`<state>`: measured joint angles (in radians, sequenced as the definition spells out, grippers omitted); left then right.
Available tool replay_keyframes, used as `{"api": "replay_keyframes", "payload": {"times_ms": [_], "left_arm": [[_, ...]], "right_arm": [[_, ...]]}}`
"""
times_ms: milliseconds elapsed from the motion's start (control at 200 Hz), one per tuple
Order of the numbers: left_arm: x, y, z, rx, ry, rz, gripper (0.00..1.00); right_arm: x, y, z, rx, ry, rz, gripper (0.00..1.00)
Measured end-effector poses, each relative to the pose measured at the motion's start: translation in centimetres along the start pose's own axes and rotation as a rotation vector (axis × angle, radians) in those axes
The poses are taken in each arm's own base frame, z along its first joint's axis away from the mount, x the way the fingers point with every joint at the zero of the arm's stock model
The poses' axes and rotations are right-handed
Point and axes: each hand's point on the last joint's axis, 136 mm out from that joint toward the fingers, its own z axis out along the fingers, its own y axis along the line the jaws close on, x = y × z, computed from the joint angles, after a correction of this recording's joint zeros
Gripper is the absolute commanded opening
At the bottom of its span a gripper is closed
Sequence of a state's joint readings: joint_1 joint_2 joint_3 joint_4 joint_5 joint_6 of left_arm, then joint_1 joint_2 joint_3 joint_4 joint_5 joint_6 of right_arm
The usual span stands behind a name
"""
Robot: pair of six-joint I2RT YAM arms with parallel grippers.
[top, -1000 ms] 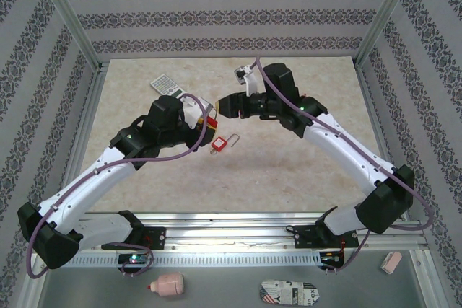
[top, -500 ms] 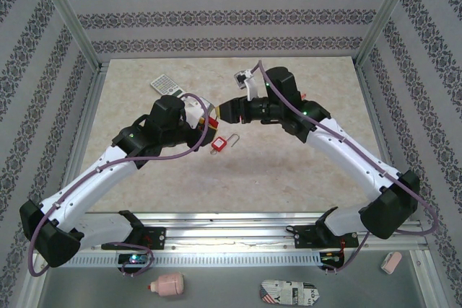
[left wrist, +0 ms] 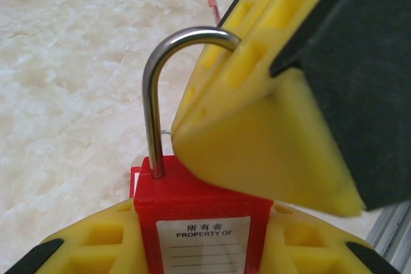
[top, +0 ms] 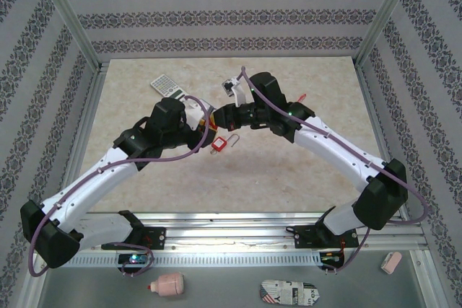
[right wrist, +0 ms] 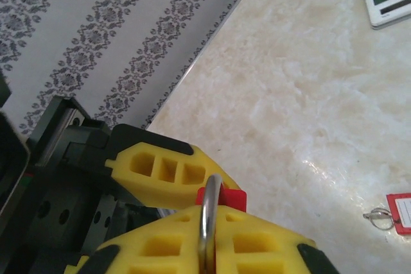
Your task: Unlock with the key
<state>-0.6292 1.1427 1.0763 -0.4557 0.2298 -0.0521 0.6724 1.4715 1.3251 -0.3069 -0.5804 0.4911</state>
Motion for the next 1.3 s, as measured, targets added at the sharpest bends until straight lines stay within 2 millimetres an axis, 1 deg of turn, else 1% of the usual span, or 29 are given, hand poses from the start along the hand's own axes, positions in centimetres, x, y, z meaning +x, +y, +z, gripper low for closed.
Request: {"api": "replay_keyframes", "payload": {"times_ms": [30, 290, 415, 704, 914, 1099, 1209, 1304], "left_arm": [[0.0, 0.1, 0.0, -0.003, -0.007, 0.001, 0.00], [0.1, 0.6, 0.6, -0.039, -0.080, 0.013, 0.00], [0.6, 0.7, 1.2, -0.039, -0.091, 0.015, 0.00], [0.7, 0.4, 1.8, -0.023, -0.120, 0.022, 0.00], [0.1, 0.2, 1.7, -0.011, -0.142, 0.031, 0.00], [-0.7, 0.6, 1.6, -0.066, -0.179, 0.043, 0.00], [-1.1, 1.0, 1.7, -0.111, -0.207, 0.054, 0.00], [-1.3, 1.3, 1.9, -0.141, -0.217, 0.069, 0.00]], "right_arm": [[0.0, -0.1, 0.0, 0.005, -0.001, 0.002, 0.00], [-0.3, -0.8, -0.1, 0.078, -0.018, 0.014, 0.00], [-0.5, -1.3, -0.2, 0.108, -0.026, 0.017, 0.00], [-0.6, -1.9, -0.9, 0.117, -0.024, 0.023, 0.00], [-0.9, -1.9, -1.7, 0.083, -0.020, 0.018, 0.00], [-1.8, -2.2, -2.2, 0.110, -0.065, 0.062, 0.00], [-2.2, -2.5, -2.2, 0.136, -0.094, 0.103, 0.00], [-2.5, -2.9, -2.2, 0.160, -0.116, 0.148, 0.11]]}}
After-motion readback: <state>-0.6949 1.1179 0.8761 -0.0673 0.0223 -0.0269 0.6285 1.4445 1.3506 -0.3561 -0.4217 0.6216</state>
